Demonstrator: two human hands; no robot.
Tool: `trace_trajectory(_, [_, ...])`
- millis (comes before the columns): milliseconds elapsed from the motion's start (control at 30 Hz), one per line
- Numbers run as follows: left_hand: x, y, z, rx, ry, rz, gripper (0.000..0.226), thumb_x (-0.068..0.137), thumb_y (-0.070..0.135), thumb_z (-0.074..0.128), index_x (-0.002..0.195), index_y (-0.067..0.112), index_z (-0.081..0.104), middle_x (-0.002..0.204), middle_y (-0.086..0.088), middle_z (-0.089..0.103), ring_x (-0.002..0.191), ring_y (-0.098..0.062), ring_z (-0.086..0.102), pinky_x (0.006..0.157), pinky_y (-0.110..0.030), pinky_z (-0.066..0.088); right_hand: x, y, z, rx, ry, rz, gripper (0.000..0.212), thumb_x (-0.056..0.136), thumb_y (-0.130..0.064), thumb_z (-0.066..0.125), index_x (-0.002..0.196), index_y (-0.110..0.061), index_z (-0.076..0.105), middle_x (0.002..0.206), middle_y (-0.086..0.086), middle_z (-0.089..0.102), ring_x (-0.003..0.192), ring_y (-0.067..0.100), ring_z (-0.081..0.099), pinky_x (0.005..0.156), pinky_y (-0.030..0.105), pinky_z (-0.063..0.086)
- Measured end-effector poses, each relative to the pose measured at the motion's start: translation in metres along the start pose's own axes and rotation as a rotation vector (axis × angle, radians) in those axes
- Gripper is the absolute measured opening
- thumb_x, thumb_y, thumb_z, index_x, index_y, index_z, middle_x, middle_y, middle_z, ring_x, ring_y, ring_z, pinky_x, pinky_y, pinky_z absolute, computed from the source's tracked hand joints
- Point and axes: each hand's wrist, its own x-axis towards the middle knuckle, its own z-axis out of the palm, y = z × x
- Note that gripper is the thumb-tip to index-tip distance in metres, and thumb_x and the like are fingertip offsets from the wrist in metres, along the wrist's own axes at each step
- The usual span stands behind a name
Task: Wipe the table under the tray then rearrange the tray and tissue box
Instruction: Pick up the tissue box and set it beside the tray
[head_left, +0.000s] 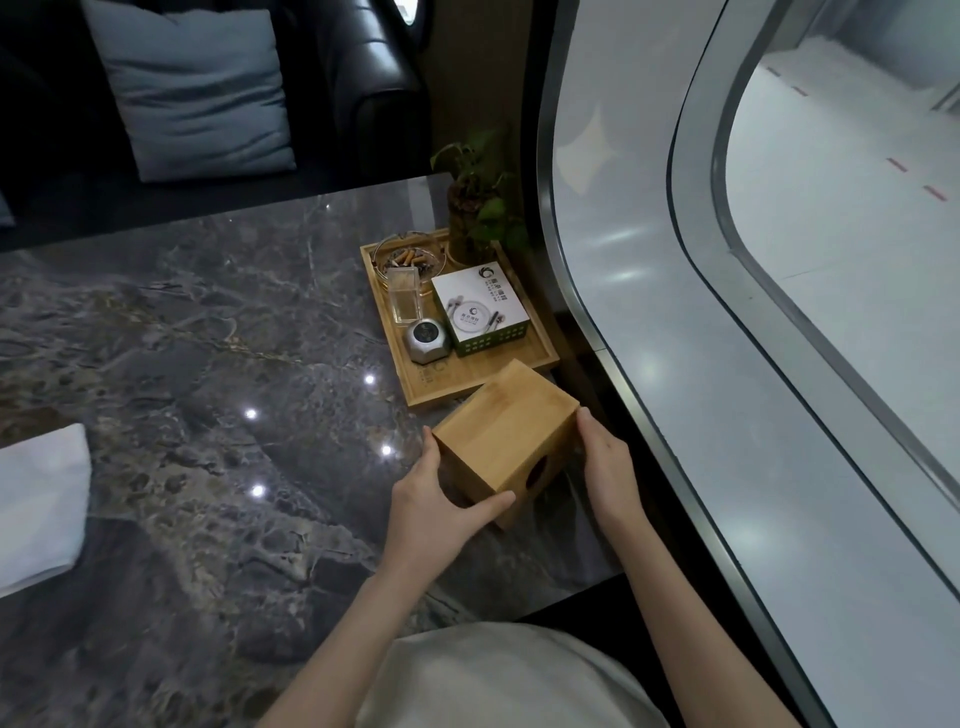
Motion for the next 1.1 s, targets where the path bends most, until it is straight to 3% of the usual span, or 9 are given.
trace_trajectory(133, [0.008, -0.004, -0.007, -0.184, -0.067, -0.089, 0.106, 0.049, 0.06, 0.076, 0.139, 0.021, 0.036, 0.129, 0.006, 0.055, 0.119, -0.011, 0.05, 0.097, -0.025, 0.041, 0.002, -0.014, 0.001, -0.064, -0.012, -0.018, 0.036, 0.098, -0.038, 0.033, 0.124, -0.026, 0.055, 0.091, -0.027, 0.049, 0.089, -0.007, 0.047, 0.076, 0.01, 0.031])
trace_trajectory(233, [0.013, -0.004, -0.011, -0.331, -0.113, -0.131, 0.092, 0.05, 0.058, 0.073, 0.13, 0.022, 0.047, 0.119, 0.007, 0.061, 0.111, -0.011, 0.056, 0.09, -0.024, 0.044, 0.005, -0.02, 0.003, -0.119, -0.044, -0.02, 0.026, 0.099, -0.038, 0.03, 0.099, -0.042, 0.056, 0.088, -0.027, 0.05, 0.082, -0.01, 0.047, 0.07, 0.007, 0.031])
trace_trajectory(300, [0.016, -0.004, -0.013, -0.408, -0.128, -0.164, 0.072, 0.062, 0.048, 0.072, 0.125, 0.021, 0.052, 0.111, 0.01, 0.063, 0.105, -0.006, 0.058, 0.081, -0.014, 0.046, 0.008, -0.022, 0.006, -0.161, -0.049, -0.03, 0.033, 0.099, -0.039, 0.028, 0.094, -0.039, 0.061, 0.089, -0.023, 0.056, 0.085, -0.006, 0.051, 0.073, 0.01, 0.033])
trace_trajectory(367, [0.017, -0.002, -0.014, -0.482, -0.137, -0.188, 0.044, 0.078, 0.033, 0.065, 0.119, 0.023, 0.055, 0.104, 0.016, 0.063, 0.098, 0.002, 0.058, 0.072, -0.007, 0.047, 0.013, -0.021, 0.009, -0.18, -0.044, -0.036, 0.04, 0.099, -0.041, 0.026, 0.107, -0.033, 0.064, 0.092, -0.019, 0.057, 0.09, -0.002, 0.051, 0.08, 0.015, 0.035])
trace_trajectory(467, [0.021, -0.004, -0.011, -0.604, -0.129, -0.271, 0.029, 0.086, 0.031, 0.056, 0.114, 0.023, 0.057, 0.105, 0.011, 0.064, 0.105, -0.01, 0.059, 0.09, -0.023, 0.048, 0.018, -0.02, 0.016, -0.212, -0.042, -0.033, 0.046, 0.099, -0.042, 0.023, 0.122, -0.025, 0.059, 0.108, -0.009, 0.058, 0.107, 0.011, 0.051, 0.091, 0.027, 0.034])
trace_trajectory(600, [0.028, -0.007, -0.009, -0.602, -0.152, -0.354, 0.017, 0.091, 0.034, 0.048, 0.098, 0.026, 0.061, 0.106, 0.005, 0.064, 0.109, -0.017, 0.057, 0.103, -0.037, 0.042, 0.021, -0.017, 0.022, -0.216, -0.048, -0.018, 0.048, 0.099, -0.041, 0.022, 0.124, -0.022, 0.058, 0.112, -0.006, 0.057, 0.111, 0.013, 0.05, 0.092, 0.028, 0.033])
trace_trajectory(667, [0.033, -0.008, -0.008, -0.586, -0.152, -0.384, 0.019, 0.094, 0.034, 0.043, 0.091, 0.026, 0.061, 0.106, 0.002, 0.064, 0.11, -0.019, 0.057, 0.105, -0.041, 0.041, 0.023, -0.017, 0.026, -0.221, -0.042, 0.008, 0.048, 0.099, -0.041, 0.022, 0.124, -0.023, 0.058, 0.112, -0.007, 0.057, 0.11, 0.013, 0.049, 0.092, 0.028, 0.033])
trace_trajectory(800, [0.041, -0.009, -0.007, -0.558, -0.153, -0.43, 0.034, 0.094, 0.037, 0.041, 0.111, 0.014, 0.058, 0.115, -0.006, 0.063, 0.111, -0.022, 0.057, 0.105, -0.045, 0.04, 0.026, -0.016, 0.033, -0.248, 0.008, 0.017, 0.047, 0.099, -0.04, 0.022, 0.119, -0.022, 0.061, 0.102, -0.007, 0.056, 0.099, 0.01, 0.048, 0.087, 0.028, 0.032])
trace_trajectory(1100, [0.043, -0.013, -0.007, -0.589, -0.167, -0.508, 0.039, 0.095, 0.033, 0.039, 0.12, 0.005, 0.053, 0.113, -0.008, 0.059, 0.113, -0.023, 0.054, 0.107, -0.041, 0.039, 0.028, -0.011, 0.04, -0.312, 0.073, -0.043, 0.05, 0.1, -0.035, 0.025, 0.104, -0.008, 0.067, 0.084, -0.004, 0.056, 0.07, -0.003, 0.047, 0.073, 0.025, 0.034])
